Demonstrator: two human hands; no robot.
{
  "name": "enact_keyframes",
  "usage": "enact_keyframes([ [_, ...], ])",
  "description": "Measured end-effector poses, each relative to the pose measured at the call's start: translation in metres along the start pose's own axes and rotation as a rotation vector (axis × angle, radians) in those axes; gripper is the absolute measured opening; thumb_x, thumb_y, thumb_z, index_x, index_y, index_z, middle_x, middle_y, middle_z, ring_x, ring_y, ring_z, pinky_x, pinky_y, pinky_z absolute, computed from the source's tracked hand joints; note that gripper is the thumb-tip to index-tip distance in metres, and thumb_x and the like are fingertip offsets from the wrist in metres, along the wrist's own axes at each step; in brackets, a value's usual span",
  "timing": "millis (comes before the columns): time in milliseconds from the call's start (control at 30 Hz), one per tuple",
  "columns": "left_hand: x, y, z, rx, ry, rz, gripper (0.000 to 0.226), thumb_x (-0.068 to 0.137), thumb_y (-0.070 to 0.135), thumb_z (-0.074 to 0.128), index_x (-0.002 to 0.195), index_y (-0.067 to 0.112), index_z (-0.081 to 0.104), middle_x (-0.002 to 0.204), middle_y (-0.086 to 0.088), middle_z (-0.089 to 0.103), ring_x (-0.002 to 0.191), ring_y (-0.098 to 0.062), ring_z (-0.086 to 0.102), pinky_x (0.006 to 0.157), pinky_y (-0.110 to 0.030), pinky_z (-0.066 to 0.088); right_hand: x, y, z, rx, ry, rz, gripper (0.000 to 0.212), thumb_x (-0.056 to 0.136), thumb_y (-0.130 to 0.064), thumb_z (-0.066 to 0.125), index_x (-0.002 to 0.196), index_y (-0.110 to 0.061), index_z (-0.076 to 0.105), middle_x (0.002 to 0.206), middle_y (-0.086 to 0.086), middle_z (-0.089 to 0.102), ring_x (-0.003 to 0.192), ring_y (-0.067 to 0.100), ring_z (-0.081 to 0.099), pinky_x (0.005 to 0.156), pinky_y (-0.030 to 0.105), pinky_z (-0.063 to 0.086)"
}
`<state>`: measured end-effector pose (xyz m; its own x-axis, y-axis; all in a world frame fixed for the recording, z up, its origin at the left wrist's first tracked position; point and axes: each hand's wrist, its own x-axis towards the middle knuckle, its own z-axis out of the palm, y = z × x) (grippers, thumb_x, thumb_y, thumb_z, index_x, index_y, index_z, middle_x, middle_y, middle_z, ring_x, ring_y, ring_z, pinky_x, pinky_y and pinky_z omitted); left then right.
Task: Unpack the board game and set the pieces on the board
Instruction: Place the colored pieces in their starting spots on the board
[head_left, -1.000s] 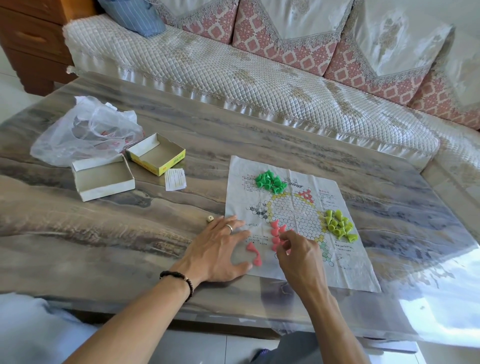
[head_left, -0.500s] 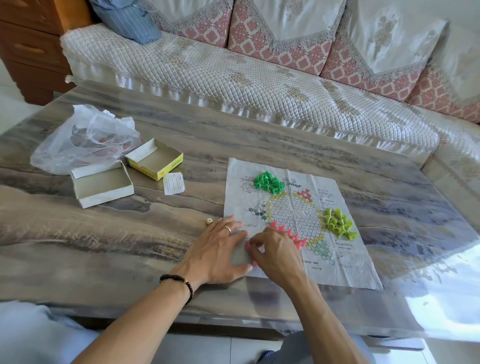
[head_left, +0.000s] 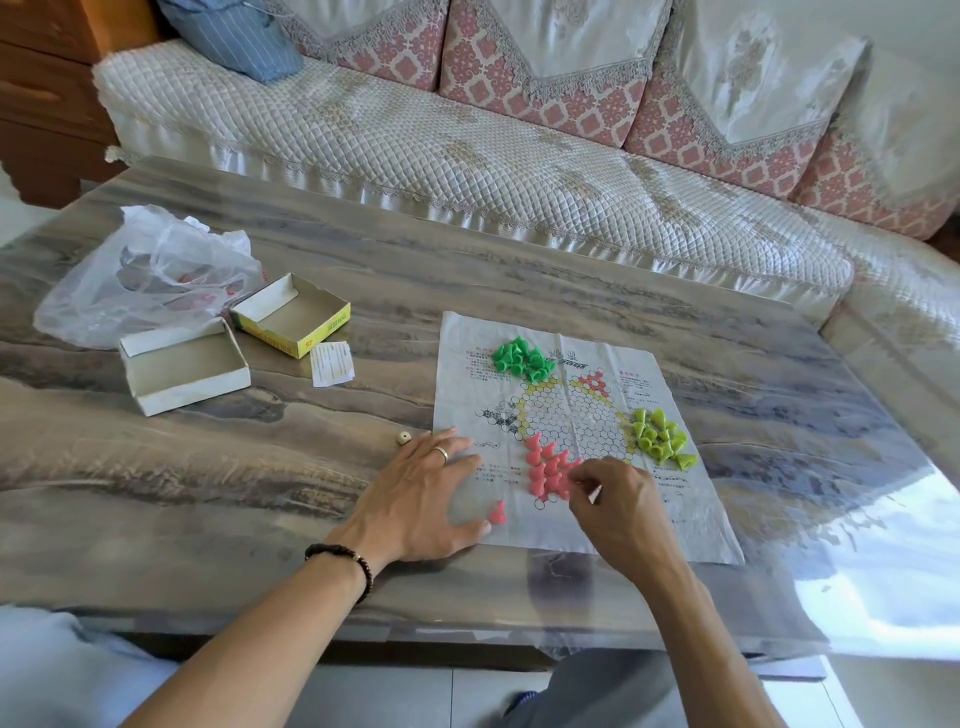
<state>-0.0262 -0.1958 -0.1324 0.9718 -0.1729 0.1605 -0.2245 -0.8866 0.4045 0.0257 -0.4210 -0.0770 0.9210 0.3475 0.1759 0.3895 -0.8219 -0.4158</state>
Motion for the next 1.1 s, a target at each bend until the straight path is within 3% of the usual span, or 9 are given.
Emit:
enact_keyframes([
  [100,0.0,0.001,0.0,0.01,-0.008,0.002,0.084,0.08,0.072,0.046,0.145,0.02,0.04,0.156,-0.001,0.027,0.146,-0.014,0.009,0.113,-0.024,-0.002,-0.004,0.005,-0.003,-0.062,-0.074,0.033,0.01,0.077,-0.003,0.062,0.07,-0.006,0.068,0.064,0.001,0.065,0.06,0.016,0.059,0.056,0.029,0.05],
  [267,0.0,0.001,-0.002,-0.005,0.007,0.001,0.094,0.074,0.082,0.03,0.142,0.018,0.044,0.153,-0.002,0.033,0.145,-0.016,0.016,0.117,-0.029,0.008,-0.006,0.004,0.008,-0.072,-0.145,0.096,0.007,0.079,-0.008,0.063,0.077,-0.014,0.066,0.068,-0.003,0.064,0.064,0.014,0.057,0.051,0.016,0.038],
  [333,0.0,0.001,-0.001,0.003,0.007,0.0,0.094,0.074,0.082,0.03,0.142,0.018,0.044,0.153,-0.002,0.033,0.145,-0.016,0.016,0.118,-0.029,0.009,-0.007,0.001,0.008,-0.041,-0.129,0.115,0.007,0.08,-0.011,0.064,0.084,-0.016,0.064,0.072,-0.001,0.066,0.066,0.015,0.06,0.054,0.021,0.044],
  [433,0.0,0.001,-0.001,0.001,0.002,-0.004,0.095,0.072,0.081,0.029,0.143,0.018,0.043,0.154,-0.001,0.032,0.145,-0.015,0.014,0.118,-0.029,0.009,-0.006,0.0,0.008,-0.031,-0.069,0.092,0.009,0.077,-0.002,0.06,0.078,-0.008,0.066,0.068,0.003,0.066,0.063,0.019,0.06,0.06,0.037,0.052],
  [500,0.0,0.001,-0.001,-0.002,-0.004,-0.007,0.097,0.071,0.082,0.026,0.143,0.018,0.042,0.155,-0.001,0.031,0.146,-0.015,0.014,0.119,-0.03,0.009,-0.005,0.0,0.01,-0.035,-0.043,0.074,0.012,0.076,0.0,0.059,0.075,-0.007,0.068,0.065,0.003,0.066,0.061,0.02,0.06,0.06,0.041,0.052],
  [767,0.0,-0.001,0.001,-0.007,0.024,0.0,0.09,0.074,0.077,0.037,0.14,0.017,0.046,0.153,-0.002,0.035,0.145,-0.016,0.017,0.118,-0.03,0.009,0.001,-0.002,0.019,-0.017,0.023,0.021,0.011,0.075,0.006,0.061,0.07,-0.003,0.065,0.061,0.004,0.066,0.056,0.019,0.061,0.054,0.039,0.053],
  [967,0.001,-0.002,0.002,0.001,0.022,0.001,0.086,0.076,0.075,0.043,0.141,0.018,0.045,0.154,-0.002,0.033,0.146,-0.015,0.015,0.118,-0.029,0.008,-0.001,0.0,0.02,-0.032,0.054,0.015,0.009,0.075,0.003,0.064,0.078,-0.006,0.067,0.064,0.003,0.067,0.056,0.018,0.062,0.054,0.036,0.054],
  [1100,0.001,0.0,0.001,0.006,0.019,0.011,0.091,0.076,0.078,0.035,0.142,0.017,0.043,0.154,-0.001,0.032,0.145,-0.015,0.015,0.117,-0.027,0.004,-0.008,-0.006,0.02,-0.01,0.089,-0.031,0.008,0.077,-0.005,0.069,0.072,-0.011,0.065,0.064,-0.005,0.065,0.055,0.009,0.059,0.055,0.029,0.052],
])
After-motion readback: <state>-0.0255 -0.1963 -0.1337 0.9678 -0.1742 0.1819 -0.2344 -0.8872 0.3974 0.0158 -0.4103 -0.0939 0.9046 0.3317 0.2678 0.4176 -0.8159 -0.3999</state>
